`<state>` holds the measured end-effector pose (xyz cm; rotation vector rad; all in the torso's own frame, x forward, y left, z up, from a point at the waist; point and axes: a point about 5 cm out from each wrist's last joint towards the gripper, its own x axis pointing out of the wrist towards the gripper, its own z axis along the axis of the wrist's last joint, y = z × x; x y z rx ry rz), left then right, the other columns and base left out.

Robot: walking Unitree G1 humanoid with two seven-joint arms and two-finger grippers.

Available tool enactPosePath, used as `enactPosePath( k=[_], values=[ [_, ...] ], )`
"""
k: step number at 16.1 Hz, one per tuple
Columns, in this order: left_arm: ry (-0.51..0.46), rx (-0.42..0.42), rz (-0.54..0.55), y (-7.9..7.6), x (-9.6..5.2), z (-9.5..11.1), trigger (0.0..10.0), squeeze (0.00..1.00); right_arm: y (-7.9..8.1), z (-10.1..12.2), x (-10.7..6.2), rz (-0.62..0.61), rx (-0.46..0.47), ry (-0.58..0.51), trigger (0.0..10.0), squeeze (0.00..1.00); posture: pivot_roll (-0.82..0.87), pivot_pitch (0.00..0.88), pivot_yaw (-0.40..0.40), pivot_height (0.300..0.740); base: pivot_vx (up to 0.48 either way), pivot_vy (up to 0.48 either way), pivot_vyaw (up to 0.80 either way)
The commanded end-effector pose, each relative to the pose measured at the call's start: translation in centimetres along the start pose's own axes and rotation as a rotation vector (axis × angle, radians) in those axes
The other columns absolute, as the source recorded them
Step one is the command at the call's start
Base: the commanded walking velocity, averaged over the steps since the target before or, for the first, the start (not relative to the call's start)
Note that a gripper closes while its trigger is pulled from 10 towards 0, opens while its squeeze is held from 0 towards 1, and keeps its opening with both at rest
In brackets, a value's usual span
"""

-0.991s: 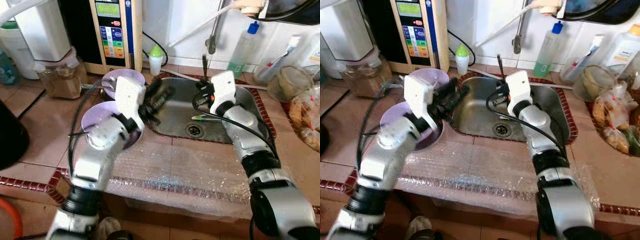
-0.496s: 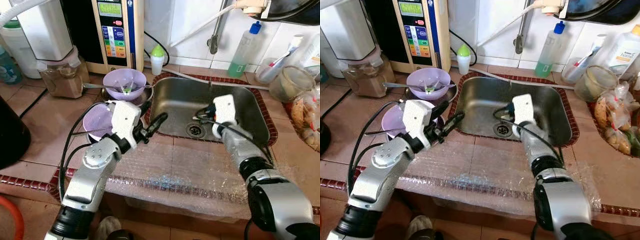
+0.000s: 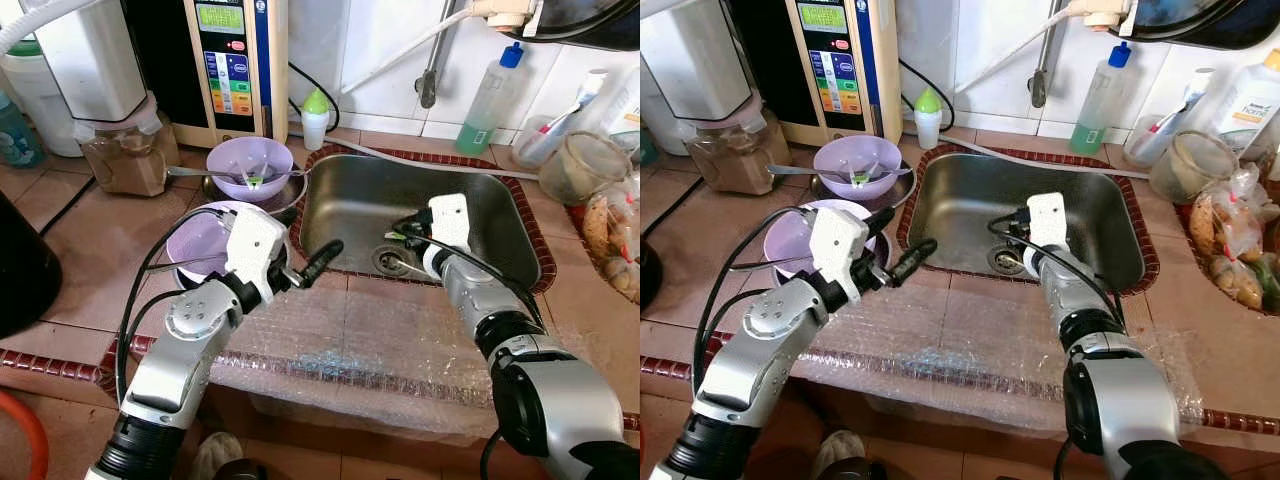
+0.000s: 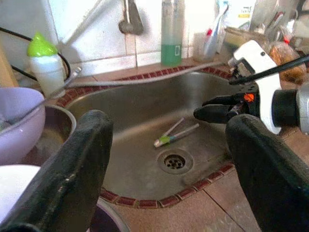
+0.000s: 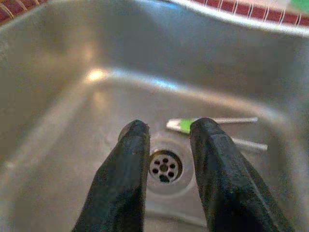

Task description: Kitchen organization

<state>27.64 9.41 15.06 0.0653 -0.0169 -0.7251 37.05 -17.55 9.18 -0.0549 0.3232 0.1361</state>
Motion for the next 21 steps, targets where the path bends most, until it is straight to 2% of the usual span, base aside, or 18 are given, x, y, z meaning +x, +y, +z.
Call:
enactPosePath(
  k=[1, 3, 4, 5, 6, 8, 10, 11, 15, 16, 21],
  values=[
    [0.004, 0.014, -0.025, -0.4, 0.0, 0.3, 10.0, 1.0, -0.2, 0.1, 0.0, -0.017, 0.041, 0.002, 10.0, 1.0, 0.04, 0.0, 0.002, 0.74, 0.0, 0.0, 0.0],
    [0.005, 0.03, -0.005, -0.2, -0.1, 0.4, 10.0, 1.0, -0.2, 0.6, 0.0, -0.023, 0.044, -0.052, 10.0, 1.0, 0.04, 0.0, 0.002, 0.74, 0.0, 0.0, 0.0],
    [0.006, 0.073, 0.088, 0.5, -0.1, 0.5, 10.0, 1.0, 0.1, 1.6, 0.0, -0.012, 0.059, -0.134, 10.0, 1.0, 0.04, 0.0, 0.002, 0.74, 0.0, 0.0, 0.0],
    [-0.009, 0.085, 0.162, 1.0, -0.1, 0.7, 10.0, 0.41, 0.2, 2.3, -0.3, -0.014, 0.069, -0.205, 10.0, 1.0, 0.04, 0.0, 0.0, 0.74, 0.0, 0.0, 0.0],
    [-0.028, 0.088, 0.221, 1.2, -0.3, 0.9, 10.0, 0.0, 0.4, 2.6, -0.6, -0.012, 0.07, -0.26, 10.0, 1.0, 0.04, 0.0, -0.002, 0.74, 0.0, 0.0, 0.0],
    [-0.029, 0.093, 0.257, 0.7, -0.6, 0.6, 10.0, 0.0, 0.4, 2.6, -1.6, 0.003, 0.036, -0.33, 10.0, 0.98, 0.05, 0.0, -0.004, 0.74, 0.0, 0.0, 0.0],
    [-0.031, 0.106, 0.278, 0.2, -0.9, 0.3, 10.0, 0.0, 0.0, 1.8, -2.9, -0.001, 0.033, -0.357, 10.0, 0.0, 0.04, 0.0, -0.006, 0.74, 0.0, 0.0, 0.0],
    [-0.042, 0.132, 0.297, 0.0, -1.0, 0.3, 10.0, 0.0, 0.0, 1.5, -4.0, 0.001, 0.04, -0.38, 10.0, 0.0, 0.04, 0.0, -0.006, 0.74, 0.0, 0.0, -0.48],
    [-0.077, 0.155, 0.327, -0.1, -1.2, 0.6, 10.0, 0.0, 0.8, 1.1, -5.3, 0.008, 0.061, -0.403, 10.0, 0.0, 0.03, 0.0, -0.007, 0.74, 0.0, 0.0, -0.43],
    [-0.079, 0.151, 0.324, -0.1, -1.1, 0.6, 10.0, 0.0, 1.2, 1.1, -5.5, 0.027, 0.053, -0.406, 10.0, 0.0, 0.03, 0.0, -0.006, 0.74, 0.0, 0.0, 0.0],
    [-0.081, 0.137, 0.311, 0.0, -1.1, 0.4, 10.0, 0.0, 1.5, 1.1, -6.1, 0.014, 0.066, -0.394, 10.0, 0.0, 0.02, 0.0, 0.003, 0.74, 0.0, -0.06, 0.0]
  ],
)
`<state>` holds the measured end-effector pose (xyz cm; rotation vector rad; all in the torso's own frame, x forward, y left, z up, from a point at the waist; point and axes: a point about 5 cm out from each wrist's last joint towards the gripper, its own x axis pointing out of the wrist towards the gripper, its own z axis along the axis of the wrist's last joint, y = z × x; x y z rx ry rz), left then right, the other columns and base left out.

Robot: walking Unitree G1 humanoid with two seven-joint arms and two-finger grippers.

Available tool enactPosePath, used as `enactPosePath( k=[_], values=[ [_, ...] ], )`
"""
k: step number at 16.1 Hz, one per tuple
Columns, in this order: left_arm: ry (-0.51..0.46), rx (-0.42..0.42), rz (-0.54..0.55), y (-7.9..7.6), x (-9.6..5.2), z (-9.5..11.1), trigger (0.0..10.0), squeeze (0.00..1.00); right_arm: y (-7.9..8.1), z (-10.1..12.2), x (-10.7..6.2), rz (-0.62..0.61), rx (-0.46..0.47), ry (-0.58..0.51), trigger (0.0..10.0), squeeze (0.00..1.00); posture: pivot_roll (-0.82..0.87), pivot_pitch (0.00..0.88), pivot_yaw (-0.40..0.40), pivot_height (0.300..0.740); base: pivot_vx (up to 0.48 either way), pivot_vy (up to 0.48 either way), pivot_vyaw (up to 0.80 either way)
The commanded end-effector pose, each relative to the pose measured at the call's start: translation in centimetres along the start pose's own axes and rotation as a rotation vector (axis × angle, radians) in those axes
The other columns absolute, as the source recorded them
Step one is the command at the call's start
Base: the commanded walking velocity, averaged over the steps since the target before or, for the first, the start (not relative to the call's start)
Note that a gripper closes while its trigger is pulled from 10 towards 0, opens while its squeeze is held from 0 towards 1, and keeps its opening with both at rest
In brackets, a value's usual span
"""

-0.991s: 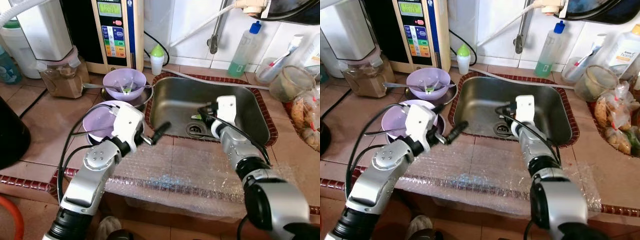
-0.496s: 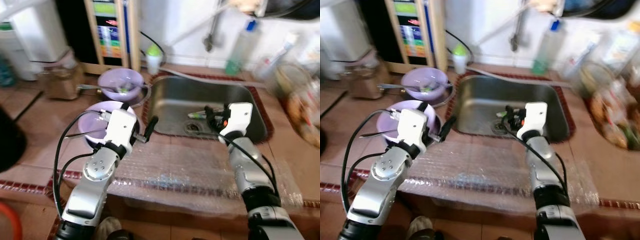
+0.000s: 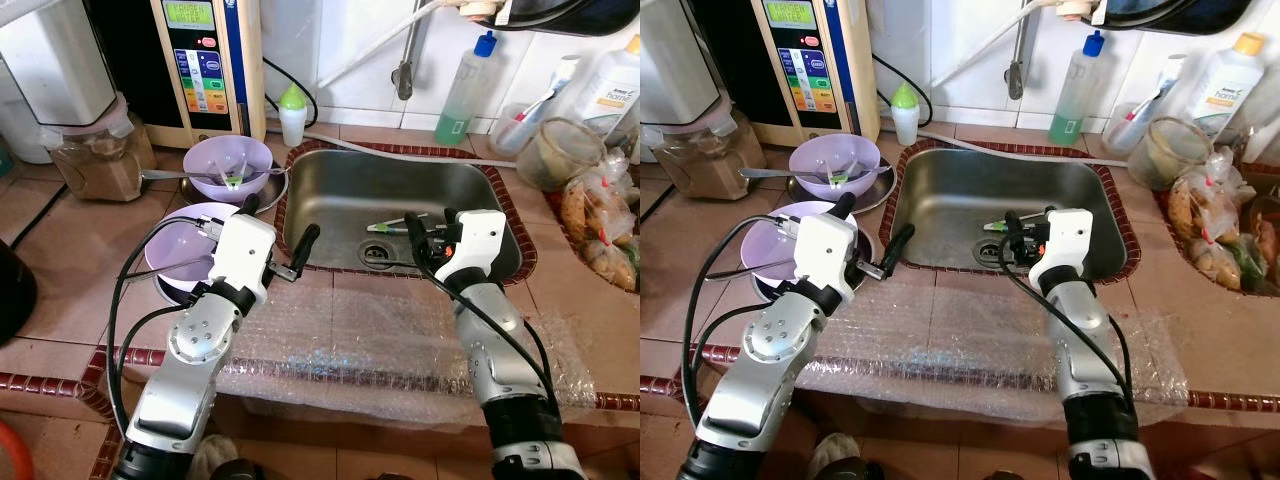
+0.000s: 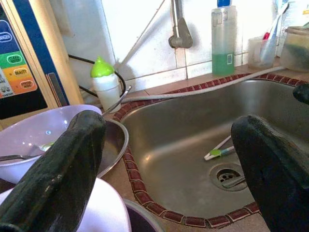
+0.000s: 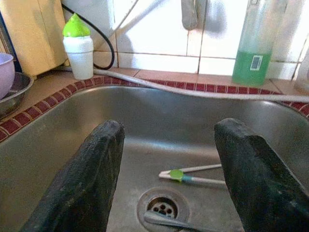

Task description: Kitchen organization

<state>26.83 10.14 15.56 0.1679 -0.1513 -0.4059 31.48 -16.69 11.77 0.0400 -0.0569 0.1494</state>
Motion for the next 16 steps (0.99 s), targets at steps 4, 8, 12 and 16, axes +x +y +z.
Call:
enactPosePath(
  k=[4, 8, 12, 16],
  values=[
    [0.003, 0.01, -0.034, 0.2, 0.1, -0.1, 10.0, 0.0, 0.7, 0.1, -0.4, -0.017, 0.016, -0.001, 10.0, 0.0, 0.02, 0.0, 0.04, 0.74, 0.0, -0.308, 0.0],
    [0.011, 0.027, -0.063, 0.2, 0.2, -0.2, 10.0, 0.0, 0.8, -0.6, -1.1, -0.046, 0.028, 0.02, 10.0, 0.0, 0.0, 0.0, 0.066, 0.74, 0.0, -0.397, 0.0],
    [-0.004, 0.056, -0.065, 0.1, 0.4, -0.1, 10.0, 0.0, 0.7, -0.9, -1.0, -0.036, -0.011, 0.04, 10.0, 0.0, 0.0, 0.0, 0.051, 0.74, 0.0, -0.188, 0.0],
    [-0.018, 0.104, -0.035, 0.8, 0.5, 0.1, 10.0, 0.0, 1.3, -0.1, -0.2, 0.018, -0.036, 0.011, 10.0, 0.0, 0.02, 0.0, 0.039, 0.74, 0.0, 0.0, 0.1]
  ],
)
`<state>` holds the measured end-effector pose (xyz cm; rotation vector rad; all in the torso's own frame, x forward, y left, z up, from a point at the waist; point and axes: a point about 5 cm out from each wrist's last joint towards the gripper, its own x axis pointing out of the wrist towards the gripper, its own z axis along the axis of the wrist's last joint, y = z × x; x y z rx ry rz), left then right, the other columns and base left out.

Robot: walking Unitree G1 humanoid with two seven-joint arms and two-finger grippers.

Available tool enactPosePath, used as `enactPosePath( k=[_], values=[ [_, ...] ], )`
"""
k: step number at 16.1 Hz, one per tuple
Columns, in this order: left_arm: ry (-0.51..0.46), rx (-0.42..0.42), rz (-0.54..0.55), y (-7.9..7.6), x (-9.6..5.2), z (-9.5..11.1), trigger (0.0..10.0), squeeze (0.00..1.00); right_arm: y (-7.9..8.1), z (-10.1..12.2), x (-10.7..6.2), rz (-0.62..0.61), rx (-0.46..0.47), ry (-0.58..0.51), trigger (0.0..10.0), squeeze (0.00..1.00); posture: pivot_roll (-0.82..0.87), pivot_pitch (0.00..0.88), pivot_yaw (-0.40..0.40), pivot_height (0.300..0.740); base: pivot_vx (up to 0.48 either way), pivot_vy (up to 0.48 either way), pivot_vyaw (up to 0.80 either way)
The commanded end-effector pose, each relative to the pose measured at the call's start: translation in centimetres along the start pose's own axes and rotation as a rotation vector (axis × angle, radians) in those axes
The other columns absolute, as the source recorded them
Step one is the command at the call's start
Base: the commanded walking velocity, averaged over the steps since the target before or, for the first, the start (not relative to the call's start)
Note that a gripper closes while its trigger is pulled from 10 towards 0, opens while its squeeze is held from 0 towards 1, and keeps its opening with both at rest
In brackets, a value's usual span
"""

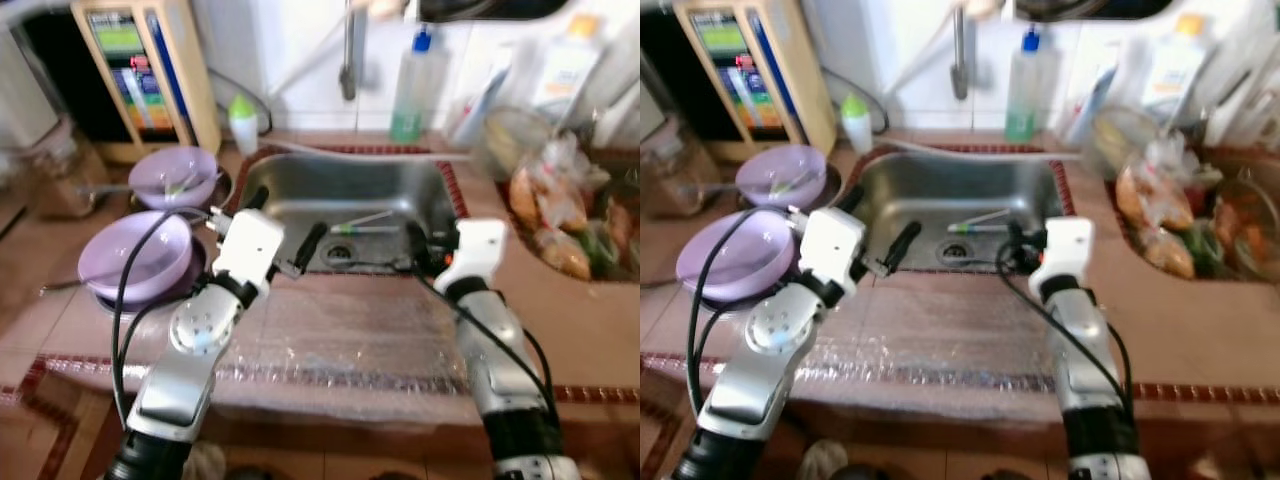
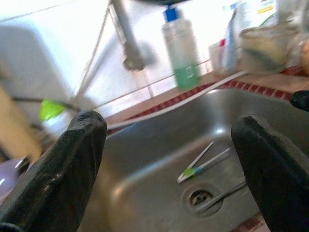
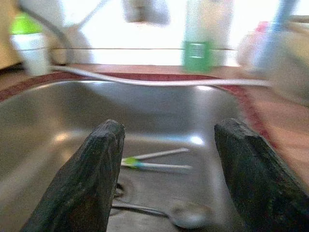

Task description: Kitchen organization

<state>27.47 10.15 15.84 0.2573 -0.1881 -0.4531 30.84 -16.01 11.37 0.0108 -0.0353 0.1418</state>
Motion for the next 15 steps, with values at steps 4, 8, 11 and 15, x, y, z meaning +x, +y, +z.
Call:
enactPosePath(
  k=[4, 8, 11, 15],
  values=[
    [0.022, 0.098, 0.149, 1.6, -0.7, -0.2, 10.0, 0.0, 1.2, 1.1, 0.8, 0.065, 0.015, -0.043, 10.0, 0.0, 0.02, 0.0, 0.035, 0.74, 0.0, 0.0, 0.78],
    [-0.003, 0.122, 0.171, 1.1, -1.8, -0.3, 10.0, 0.0, 1.4, 1.0, 0.9, 0.053, 0.027, -0.04, 10.0, 0.0, 0.03, 0.0, 0.023, 0.74, 0.0, 0.0, 0.53],
    [-0.039, 0.136, 0.201, 1.2, -1.5, 0.4, 10.0, 0.0, 1.4, 0.8, 0.8, 0.044, 0.011, -0.04, 10.0, 0.0, 0.04, 0.0, 0.017, 0.74, 0.0, 0.0, 0.0],
    [-0.06, 0.107, 0.385, 3.6, -2.7, 0.8, 10.0, 0.0, 1.1, 0.5, 0.5, 0.033, 0.015, -0.029, 10.0, 0.0, 0.05, 0.0, 0.002, 0.74, 0.0, 0.0, 0.0]
  ],
)
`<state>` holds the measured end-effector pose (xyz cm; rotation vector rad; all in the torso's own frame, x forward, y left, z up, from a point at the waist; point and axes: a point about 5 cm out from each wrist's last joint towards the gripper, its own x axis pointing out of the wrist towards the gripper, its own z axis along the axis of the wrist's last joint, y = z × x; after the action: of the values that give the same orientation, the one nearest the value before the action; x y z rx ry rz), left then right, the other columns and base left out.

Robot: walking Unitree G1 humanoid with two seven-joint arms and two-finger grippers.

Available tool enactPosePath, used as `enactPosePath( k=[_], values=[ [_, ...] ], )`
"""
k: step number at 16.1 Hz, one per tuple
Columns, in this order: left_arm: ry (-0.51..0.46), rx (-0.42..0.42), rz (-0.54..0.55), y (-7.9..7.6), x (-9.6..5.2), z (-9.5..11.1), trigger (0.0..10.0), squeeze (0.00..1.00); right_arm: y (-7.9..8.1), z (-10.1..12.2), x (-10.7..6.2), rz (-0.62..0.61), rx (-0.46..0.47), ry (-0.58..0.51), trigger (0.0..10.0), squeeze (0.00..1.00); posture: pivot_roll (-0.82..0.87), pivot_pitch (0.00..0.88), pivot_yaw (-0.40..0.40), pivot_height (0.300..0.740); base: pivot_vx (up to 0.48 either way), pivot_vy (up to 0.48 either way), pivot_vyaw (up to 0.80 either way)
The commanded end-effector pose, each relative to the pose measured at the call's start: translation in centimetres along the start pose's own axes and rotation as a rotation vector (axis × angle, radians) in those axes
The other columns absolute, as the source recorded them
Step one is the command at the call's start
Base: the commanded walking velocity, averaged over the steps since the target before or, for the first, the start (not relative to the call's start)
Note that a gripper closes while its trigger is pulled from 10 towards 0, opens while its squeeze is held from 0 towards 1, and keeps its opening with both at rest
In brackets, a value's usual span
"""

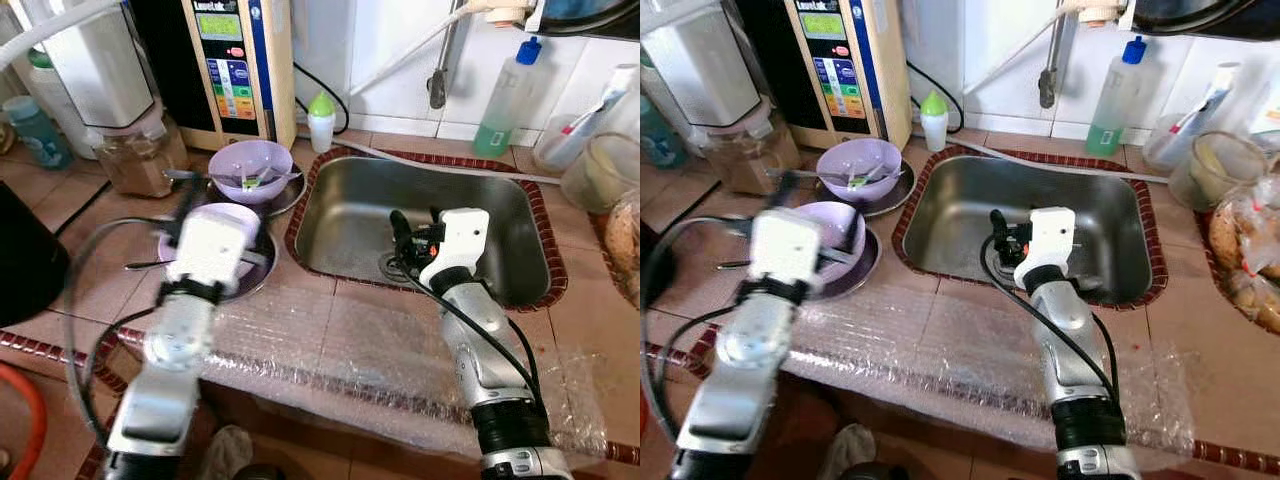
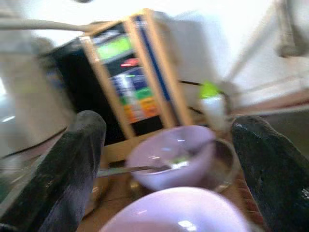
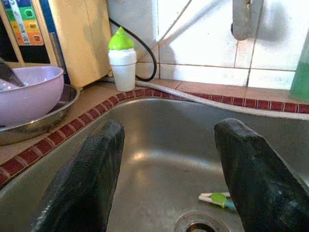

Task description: Kitchen organization

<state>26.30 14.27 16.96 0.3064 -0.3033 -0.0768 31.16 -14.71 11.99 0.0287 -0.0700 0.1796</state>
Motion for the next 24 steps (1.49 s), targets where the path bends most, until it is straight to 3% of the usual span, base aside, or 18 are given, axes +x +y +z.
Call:
enactPosePath(
  k=[1, 3, 7, 11, 13, 14, 19, 24],
  values=[
    [0.005, -0.003, 0.059, 1.1, -0.6, -0.1, 10.0, 0.0, -0.2, -0.3, -0.3, 0.002, -0.003, 0.015, 10.0, 0.0, 0.05, 0.0, -0.007, 0.74, 0.0, 0.0, 0.0],
    [0.077, -0.015, 0.189, 3.0, -2.2, -1.4, 10.0, 0.0, 0.1, -0.6, -0.4, 0.045, -0.023, 0.036, 10.0, 0.0, 0.06, 0.0, -0.029, 0.74, 0.0, 0.0, 0.0],
    [0.123, -0.023, 0.317, 4.6, -2.8, -2.0, 10.0, 0.0, 1.1, -0.5, 0.2, 0.11, -0.034, 0.027, 10.0, 0.0, 0.09, 0.0, -0.044, 0.74, 0.0, 0.0, 0.39],
    [0.111, -0.051, 0.27, 3.6, -2.5, -1.6, 10.0, 0.0, 1.7, -0.5, 0.6, 0.117, -0.026, 0.024, 10.0, 0.0, 0.1, 0.0, -0.038, 0.74, 0.0, 0.0, 0.77],
    [0.134, -0.097, 0.232, 3.1, -2.4, -1.9, 10.0, 0.0, 1.6, -0.6, 0.6, 0.102, -0.01, 0.022, 10.0, 0.0, 0.1, 0.0, -0.03, 0.74, 0.0, 0.0, 0.0],
    [0.159, -0.173, 0.142, 2.0, -1.9, -2.3, 10.0, 0.0, 1.5, -0.7, 0.5, 0.091, -0.008, 0.023, 10.0, 0.0, 0.09, 0.0, -0.022, 0.74, 0.0, 0.0, 0.0],
    [0.153, -0.168, -0.01, -0.4, -1.5, -2.4, 10.0, 0.0, 1.5, -1.0, 0.4, 0.067, 0.005, 0.035, 10.0, 0.0, 0.07, 0.0, -0.011, 0.74, 0.0, 0.0, 0.0],
    [0.185, -0.266, -0.016, -0.7, -1.3, -3.4, 10.0, 0.0, 1.3, -1.0, 0.4, 0.059, -0.002, 0.033, 10.0, 0.0, 0.06, 0.0, -0.009, 0.74, 0.0, 0.0, 0.0]
  ],
)
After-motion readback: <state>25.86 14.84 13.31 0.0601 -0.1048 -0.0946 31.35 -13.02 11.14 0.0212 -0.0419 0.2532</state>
